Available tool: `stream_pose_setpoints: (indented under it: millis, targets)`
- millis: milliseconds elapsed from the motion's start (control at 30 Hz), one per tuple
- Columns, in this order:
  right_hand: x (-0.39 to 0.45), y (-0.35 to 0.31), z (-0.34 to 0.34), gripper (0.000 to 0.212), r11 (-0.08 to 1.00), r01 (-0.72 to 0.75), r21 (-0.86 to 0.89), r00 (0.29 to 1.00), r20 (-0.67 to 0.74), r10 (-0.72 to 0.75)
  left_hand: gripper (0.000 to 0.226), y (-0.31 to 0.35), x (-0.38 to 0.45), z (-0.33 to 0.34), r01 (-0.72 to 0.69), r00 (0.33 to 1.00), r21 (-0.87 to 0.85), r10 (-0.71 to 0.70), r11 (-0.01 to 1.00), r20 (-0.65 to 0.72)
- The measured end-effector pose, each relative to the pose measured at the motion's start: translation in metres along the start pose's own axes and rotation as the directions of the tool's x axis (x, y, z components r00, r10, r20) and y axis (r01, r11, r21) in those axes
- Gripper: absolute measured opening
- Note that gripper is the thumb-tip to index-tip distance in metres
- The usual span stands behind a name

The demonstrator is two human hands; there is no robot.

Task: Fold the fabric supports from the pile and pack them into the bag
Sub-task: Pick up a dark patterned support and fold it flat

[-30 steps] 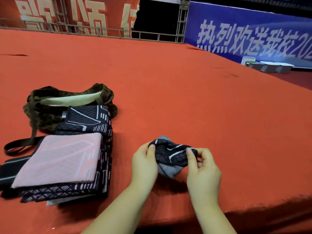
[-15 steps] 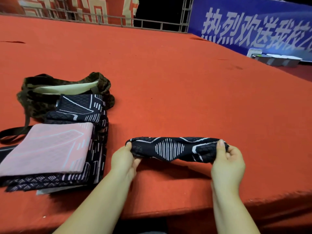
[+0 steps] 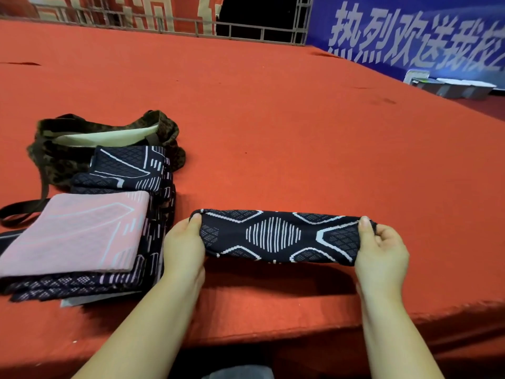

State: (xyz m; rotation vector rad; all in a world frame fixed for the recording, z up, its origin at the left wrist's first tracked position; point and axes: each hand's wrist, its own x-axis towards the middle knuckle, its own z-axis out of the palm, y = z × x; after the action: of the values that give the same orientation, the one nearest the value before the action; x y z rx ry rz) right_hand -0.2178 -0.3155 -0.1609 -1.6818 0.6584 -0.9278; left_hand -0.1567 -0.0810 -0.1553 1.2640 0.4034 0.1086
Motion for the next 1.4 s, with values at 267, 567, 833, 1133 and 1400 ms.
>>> stream_pose_setpoints:
  millis: [267, 567, 833, 1133, 1400]
  targets:
    - [-0.013, 0.010, 0.017, 0.016, 0.977, -0.189, -0.097, 0.925, 0.315, 0.210, 0.014, -0.029, -0.007, 0.001, 0.195, 0.942, 0.010, -0.190, 0.981, 0.277]
    - [-0.050, 0.030, -0.003, 0.028, 0.949, -0.083, -0.305, 0.932, 0.314, 0.183, 0.026, -0.049, -0.024, -0.018, -0.236, 0.966, 0.533, 0.139, 0.812, 0.217]
    - [-0.058, 0.031, -0.003, 0.018, 0.960, 0.188, -0.206, 0.897, 0.435, -0.082, 0.018, -0.049, -0.023, -0.017, -0.124, 0.986, 0.329, 0.079, 0.936, 0.149]
    - [-0.028, 0.007, -0.011, 0.018, 1.000, 0.007, -0.020, 1.000, 0.022, -0.006, 0.013, -0.033, -0.022, -0.013, -0.130, 0.986, 0.160, 0.111, 0.979, 0.125]
    - [-0.011, -0.010, -0.024, 0.031, 0.993, 0.043, -0.112, 0.997, 0.075, -0.035, 0.015, 0.003, -0.028, -0.017, -0.258, 0.957, 0.229, 0.216, 0.939, 0.193]
